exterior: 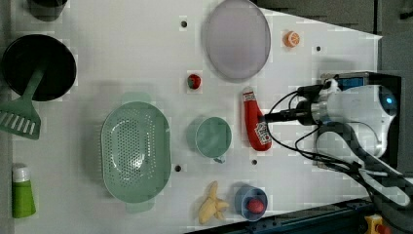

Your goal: Pick Ketchup from the table and place it in strainer.

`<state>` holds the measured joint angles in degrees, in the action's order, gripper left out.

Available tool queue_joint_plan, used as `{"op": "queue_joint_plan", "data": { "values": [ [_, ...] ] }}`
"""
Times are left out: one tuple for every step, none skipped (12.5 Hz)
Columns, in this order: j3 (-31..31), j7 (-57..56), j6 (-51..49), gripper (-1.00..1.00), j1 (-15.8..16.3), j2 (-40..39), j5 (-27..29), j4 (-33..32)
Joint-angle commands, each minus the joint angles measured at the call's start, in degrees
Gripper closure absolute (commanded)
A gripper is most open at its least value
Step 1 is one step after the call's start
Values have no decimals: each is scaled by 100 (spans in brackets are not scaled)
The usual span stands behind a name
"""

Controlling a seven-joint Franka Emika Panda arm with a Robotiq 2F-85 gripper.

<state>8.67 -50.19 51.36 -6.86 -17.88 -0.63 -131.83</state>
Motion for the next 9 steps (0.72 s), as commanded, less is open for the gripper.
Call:
{"op": "queue_joint_plan", "data": {
  "values": [
    [-15, -277, 230, -100, 49, -326, -181, -58],
    [-19, -277, 394, -100, 49, -431, -182, -60],
    [-26, -277, 565, -100, 48, -529, -183, -61],
    [-22, -276, 631, -100, 49, -604, -184, -74],
    [-14, -278, 632, -100, 54, -657, -184, -74],
    [-11, -277, 627, -93, 56, -678, -184, -72],
    [-12, -276, 626, -70, 59, -665, -184, -41],
    [-28, -276, 625, -45, 56, -658, -185, -45],
    [-30, -277, 616, -25, 47, -629, -184, -26]
  ]
}}
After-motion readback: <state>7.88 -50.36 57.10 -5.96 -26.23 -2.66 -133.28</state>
